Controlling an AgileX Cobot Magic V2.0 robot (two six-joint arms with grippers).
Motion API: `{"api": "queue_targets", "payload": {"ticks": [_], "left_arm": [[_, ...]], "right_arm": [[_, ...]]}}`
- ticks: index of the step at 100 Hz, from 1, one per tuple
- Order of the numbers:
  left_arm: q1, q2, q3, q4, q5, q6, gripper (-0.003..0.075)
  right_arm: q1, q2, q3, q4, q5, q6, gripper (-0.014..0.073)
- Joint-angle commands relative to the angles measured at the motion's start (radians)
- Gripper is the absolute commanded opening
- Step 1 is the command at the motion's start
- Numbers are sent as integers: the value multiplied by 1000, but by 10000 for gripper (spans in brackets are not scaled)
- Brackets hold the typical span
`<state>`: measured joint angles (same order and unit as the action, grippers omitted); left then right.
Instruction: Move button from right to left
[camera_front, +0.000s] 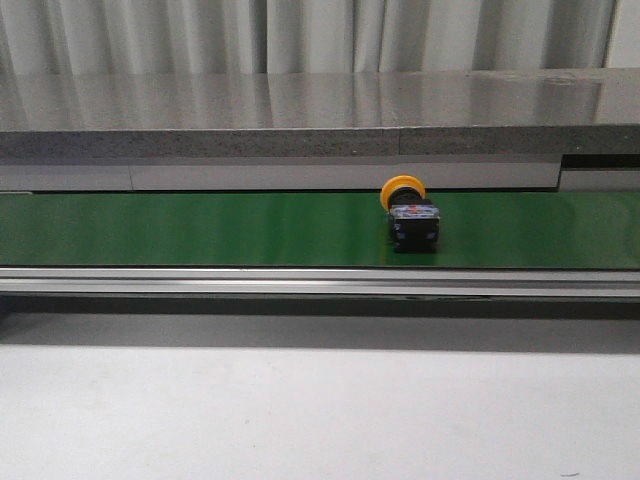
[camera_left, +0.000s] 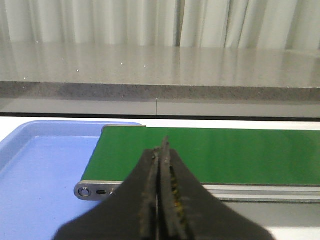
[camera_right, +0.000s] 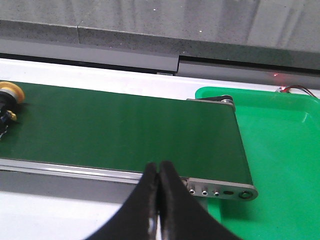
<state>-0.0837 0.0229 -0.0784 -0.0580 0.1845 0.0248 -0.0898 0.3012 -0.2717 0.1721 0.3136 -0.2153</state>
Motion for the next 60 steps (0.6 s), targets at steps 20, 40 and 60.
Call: {"api": "queue_targets", "payload": {"ticks": [20,40,60], "left_arm": [[1,339,-378,-10,139,0,-20],[1,630,-571,-10,242,0,-18],[-5,870,-697,-23,250,0,244]], "right_arm": [[3,5,-24,-5,-80,-9,-67],[3,5,-24,-5,-80,-9,-67],[3,5,-24,-5,-80,-9,-67]]}}
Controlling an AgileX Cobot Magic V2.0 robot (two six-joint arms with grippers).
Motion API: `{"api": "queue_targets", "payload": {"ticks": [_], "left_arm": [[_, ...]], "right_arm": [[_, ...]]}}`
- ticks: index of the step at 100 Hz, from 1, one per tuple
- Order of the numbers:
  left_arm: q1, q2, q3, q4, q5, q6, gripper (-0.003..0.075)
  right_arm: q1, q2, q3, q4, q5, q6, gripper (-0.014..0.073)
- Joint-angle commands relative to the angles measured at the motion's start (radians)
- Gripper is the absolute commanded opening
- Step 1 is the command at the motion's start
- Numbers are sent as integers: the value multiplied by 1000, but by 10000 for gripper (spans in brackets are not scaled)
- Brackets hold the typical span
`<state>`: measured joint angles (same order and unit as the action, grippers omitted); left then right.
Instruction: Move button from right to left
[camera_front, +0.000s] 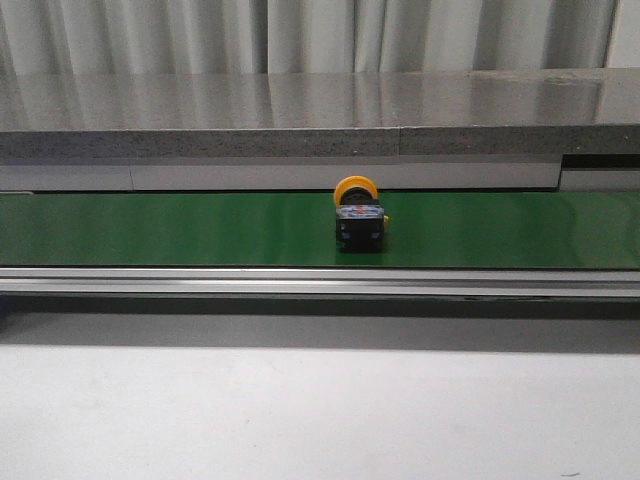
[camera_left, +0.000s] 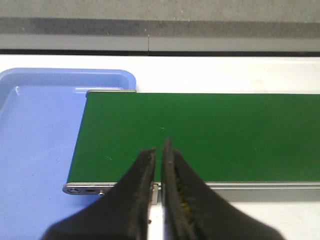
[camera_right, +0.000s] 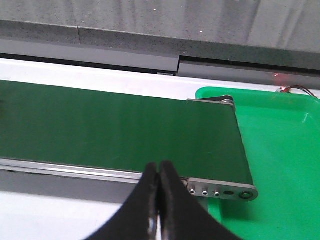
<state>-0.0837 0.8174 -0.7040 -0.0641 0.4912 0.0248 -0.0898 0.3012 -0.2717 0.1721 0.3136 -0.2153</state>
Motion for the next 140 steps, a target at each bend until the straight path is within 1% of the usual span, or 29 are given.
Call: {"api": "queue_targets", "payload": {"ticks": [1,2,3,4,5,6,9,11,12,17,21,40,53,61,73,100,115,140], "left_arm": [[-6,82,-74,-18,-57,0,262],[-5,96,-81,-17,-57,0,280],[-7,103,-84,-20,-57,0,317],[-7,116,-90,-20,-57,0,336],[-9,129,-96,-23,-57,0,375],[-11,129,-99,-23,-57,0,393],[-16,160,-113,-28,-57,0,483],[-21,179,-119,-28,-57,0,516],[-23,185,-122,-28,-57,0,545],[-41,236,-146,-32,-55,0,626],[-55,267,-162,-34,-50,0,647],[-178,426,-273,-34,-11,0,621],[-247,529,-373,-34,67,-45,619],[-270,586,-437,-34,125,-57,619],[-287,647,-515,-34,198,-88,619],[-310,734,-645,-68,370,-88,619],[-329,745,-656,-68,381,-88,619],[-331,769,-656,-75,363,-88,619]], "right_arm": [[3,5,-24,-5,-80,-9,-67],[3,5,-24,-5,-80,-9,-67],[3,5,-24,-5,-80,-9,-67],[3,5,-24,-5,-80,-9,-67],[3,5,-24,-5,-80,-9,-67],[3,5,-24,-5,-80,-9,-67],[3,5,-24,-5,-80,-9,-67],[3,5,-24,-5,-80,-9,-67],[3,5,-24,-5,-80,-9,-67],[3,5,-24,-5,-80,-9,-67],[3,5,-24,-5,-80,-9,-67],[3,5,-24,-5,-80,-9,-67],[3,5,-24,-5,-80,-9,-67],[3,5,-24,-5,-80,-9,-67],[3,5,-24,-5,-80,-9,-67],[3,5,-24,-5,-80,-9,-67],[3,5,-24,-5,-80,-9,-67],[3,5,-24,-5,-80,-9,-67]]}}
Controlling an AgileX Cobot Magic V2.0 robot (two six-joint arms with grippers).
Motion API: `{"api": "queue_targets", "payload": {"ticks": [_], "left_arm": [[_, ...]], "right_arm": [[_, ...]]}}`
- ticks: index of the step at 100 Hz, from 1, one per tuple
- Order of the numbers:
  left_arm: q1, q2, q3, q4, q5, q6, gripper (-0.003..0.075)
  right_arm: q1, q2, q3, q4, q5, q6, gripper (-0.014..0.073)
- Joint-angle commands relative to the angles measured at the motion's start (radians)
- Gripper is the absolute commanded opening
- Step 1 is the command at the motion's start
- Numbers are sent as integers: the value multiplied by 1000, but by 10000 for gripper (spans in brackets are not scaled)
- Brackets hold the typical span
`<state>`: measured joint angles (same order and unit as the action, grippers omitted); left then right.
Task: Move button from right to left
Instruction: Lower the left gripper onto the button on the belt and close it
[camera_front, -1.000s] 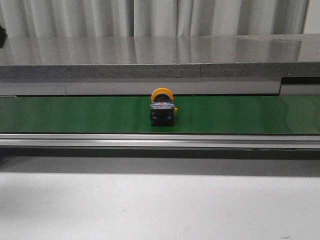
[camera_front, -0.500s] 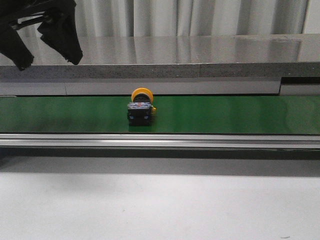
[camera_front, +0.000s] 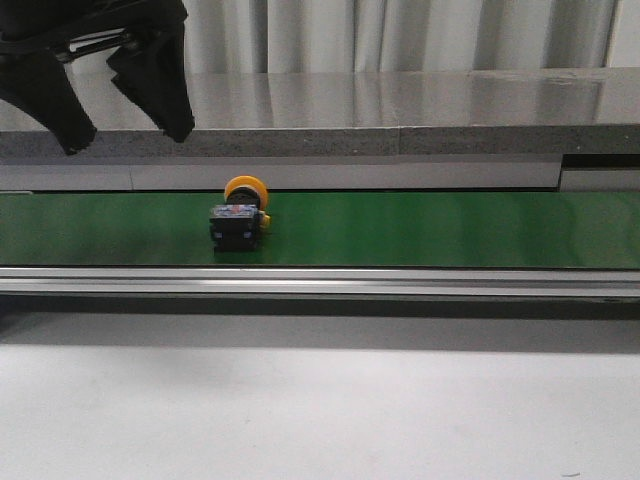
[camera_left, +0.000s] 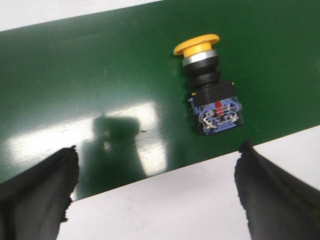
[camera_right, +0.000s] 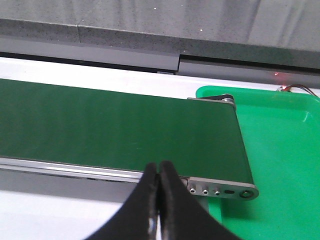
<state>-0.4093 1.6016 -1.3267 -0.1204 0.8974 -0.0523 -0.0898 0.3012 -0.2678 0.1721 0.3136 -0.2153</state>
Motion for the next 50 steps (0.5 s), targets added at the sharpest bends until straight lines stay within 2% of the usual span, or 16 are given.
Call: {"api": "queue_targets", "payload": {"ticks": [1,12,50], "left_arm": [[-5,-13,-33,-19,-43,-11,619],[-5,28,-35,-73,-41,-5,619],[-5,123,-35,-82,-78,-6,619]], "right_arm": [[3,5,-28,-5,-80,-9,-67],[3,5,-28,-5,-80,-9,-67],[3,5,-28,-5,-80,-9,-67]]}}
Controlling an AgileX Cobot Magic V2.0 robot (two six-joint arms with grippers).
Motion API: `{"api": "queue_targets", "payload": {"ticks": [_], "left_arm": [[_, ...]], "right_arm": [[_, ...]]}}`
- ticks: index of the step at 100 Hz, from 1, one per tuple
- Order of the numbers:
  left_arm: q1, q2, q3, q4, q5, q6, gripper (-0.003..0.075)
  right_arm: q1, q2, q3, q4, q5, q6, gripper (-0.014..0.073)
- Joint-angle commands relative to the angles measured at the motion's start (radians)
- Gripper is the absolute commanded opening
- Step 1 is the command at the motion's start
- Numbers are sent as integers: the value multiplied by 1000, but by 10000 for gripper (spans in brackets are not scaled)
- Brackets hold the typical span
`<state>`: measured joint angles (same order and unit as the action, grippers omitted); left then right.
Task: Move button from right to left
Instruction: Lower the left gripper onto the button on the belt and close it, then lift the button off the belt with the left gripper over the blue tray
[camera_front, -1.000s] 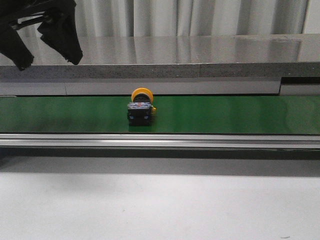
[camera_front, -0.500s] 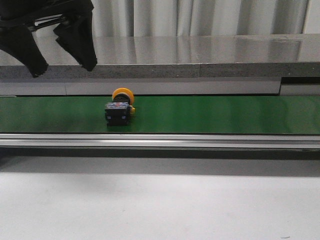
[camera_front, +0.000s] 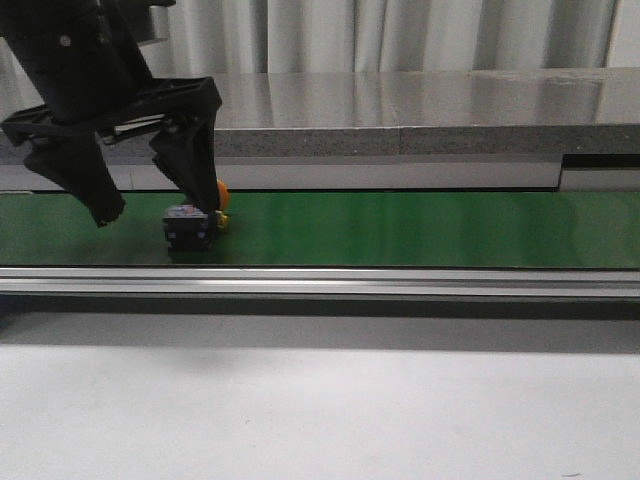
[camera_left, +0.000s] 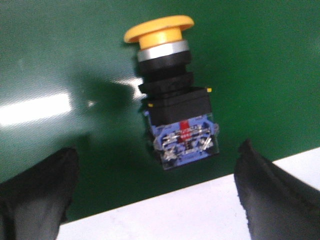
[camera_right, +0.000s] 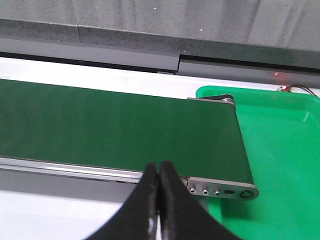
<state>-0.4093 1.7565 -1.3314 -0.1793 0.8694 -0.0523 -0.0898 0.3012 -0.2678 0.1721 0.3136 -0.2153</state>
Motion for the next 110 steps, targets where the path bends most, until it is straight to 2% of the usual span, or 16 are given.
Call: {"api": "queue_targets", "payload": {"ticks": [1,34,43,57,65,90,110], "left_arm": [[-5,-30,-30,-23,-55,-6,619],[-2,28,-30,-1,-97,-6,600],[-2,30,-31,-1,-97,-6,514],[-2,30,-31,0,-93,-6,314],[-2,30,-31,0,-91,-6,260],[24,-34,-31,8,-86,-6,256],[165,-148,-31,85,-35,-6,256]], "right_arm": [[3,5,-28,-5,-80,-9,-67],[3,5,-28,-5,-80,-9,-67],[3,5,-28,-5,-80,-9,-67],[3,5,-28,-5,-80,-9,-67],[3,5,-28,-5,-80,-9,-67],[3,5,-28,-5,-80,-9,-67],[3,5,-28,-5,-80,-9,-67]]}}
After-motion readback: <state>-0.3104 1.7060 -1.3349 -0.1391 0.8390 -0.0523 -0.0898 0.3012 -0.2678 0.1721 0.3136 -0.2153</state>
